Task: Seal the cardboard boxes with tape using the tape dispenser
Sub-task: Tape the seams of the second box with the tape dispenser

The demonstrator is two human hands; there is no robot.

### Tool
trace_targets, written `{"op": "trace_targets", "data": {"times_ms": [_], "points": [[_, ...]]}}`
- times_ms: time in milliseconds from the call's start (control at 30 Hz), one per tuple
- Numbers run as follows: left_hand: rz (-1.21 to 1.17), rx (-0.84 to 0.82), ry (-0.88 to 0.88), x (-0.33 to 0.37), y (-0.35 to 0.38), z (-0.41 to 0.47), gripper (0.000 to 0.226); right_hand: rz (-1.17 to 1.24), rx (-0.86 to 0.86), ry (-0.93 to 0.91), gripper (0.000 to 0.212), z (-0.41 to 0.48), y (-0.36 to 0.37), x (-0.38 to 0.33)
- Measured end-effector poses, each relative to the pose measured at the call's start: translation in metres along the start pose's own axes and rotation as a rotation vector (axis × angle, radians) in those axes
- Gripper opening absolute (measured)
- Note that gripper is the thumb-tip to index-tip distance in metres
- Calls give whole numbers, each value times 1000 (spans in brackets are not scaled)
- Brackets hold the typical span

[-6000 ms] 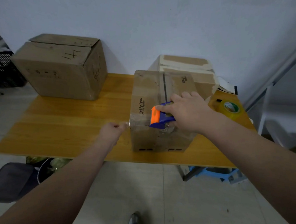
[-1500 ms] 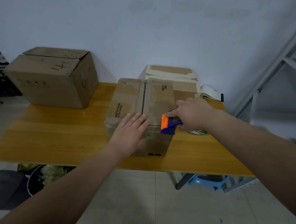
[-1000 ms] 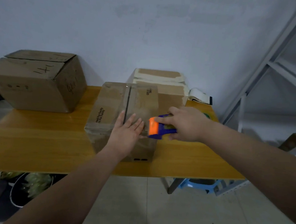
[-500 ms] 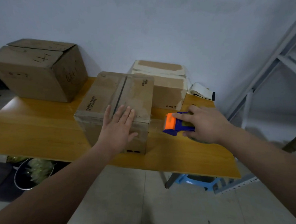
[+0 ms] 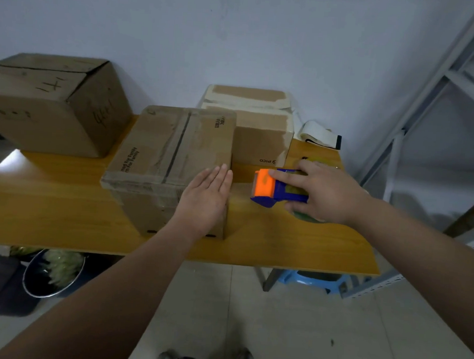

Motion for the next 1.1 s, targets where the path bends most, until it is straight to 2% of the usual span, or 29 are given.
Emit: {"op": "trace_targets", "data": {"times_ms": [133,300,767,967,1100], "points": [[1,-17,0,2,3,-1,53,-8,-16,-3,73,-25,3,15],[7,-29,-4,-2,4,-1,53,-125,-87,-37,73,-10,16,-4],[-33,26,42,-3,-1,-2,53,-173,-335,12,49,43,15,-52],[-37,23,45,-1,0,0,52,-136,-470,113,37,66,24,-61],[-36,20,26,-5,1,-2,52,-101,-476,111,36,75,27,-64]]}}
Point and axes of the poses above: each hand's wrist, its own z-axis towards the middle knuckle, its own y-axis out of the palm, x = y × z, the point moved 8 cm from there along z, towards the middle knuckle, and after that the axes turned 4 degrees about -y, right-handed, at the moved point
